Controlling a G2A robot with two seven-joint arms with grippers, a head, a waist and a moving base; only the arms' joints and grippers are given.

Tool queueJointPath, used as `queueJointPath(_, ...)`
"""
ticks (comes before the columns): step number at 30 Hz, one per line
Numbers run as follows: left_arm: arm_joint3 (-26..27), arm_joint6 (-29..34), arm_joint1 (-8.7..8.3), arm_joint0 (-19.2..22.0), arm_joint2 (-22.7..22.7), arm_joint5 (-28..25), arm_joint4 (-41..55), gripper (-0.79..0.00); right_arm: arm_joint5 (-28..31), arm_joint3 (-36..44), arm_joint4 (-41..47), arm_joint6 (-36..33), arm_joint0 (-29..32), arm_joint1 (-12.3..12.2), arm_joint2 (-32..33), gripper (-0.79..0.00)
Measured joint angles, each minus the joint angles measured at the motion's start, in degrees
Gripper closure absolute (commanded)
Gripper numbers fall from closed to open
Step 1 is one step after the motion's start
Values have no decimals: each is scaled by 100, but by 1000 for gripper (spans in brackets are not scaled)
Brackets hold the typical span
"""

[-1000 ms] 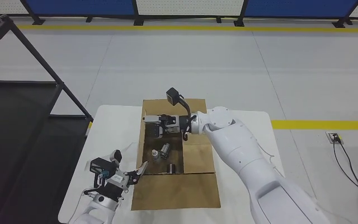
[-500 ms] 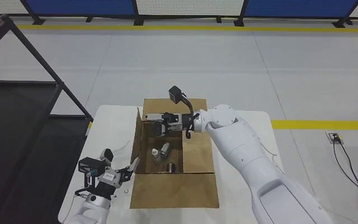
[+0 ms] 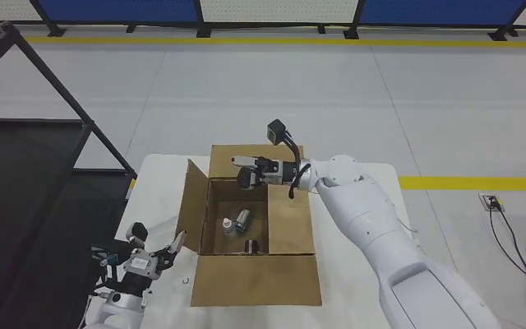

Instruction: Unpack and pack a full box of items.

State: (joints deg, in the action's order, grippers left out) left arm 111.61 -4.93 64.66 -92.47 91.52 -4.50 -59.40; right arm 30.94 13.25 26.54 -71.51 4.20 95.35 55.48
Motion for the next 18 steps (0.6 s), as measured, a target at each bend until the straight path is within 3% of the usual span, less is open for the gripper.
queueJointPath(10, -123, 123, 5, -143, 490, -191, 462, -785, -110, 233, -88, 18, 135, -105, 98, -785)
queueJointPath(18, -65, 249, 8, -231, 596, -583, 625, -785, -334, 428, -400, 238, 218, -10, -72, -785)
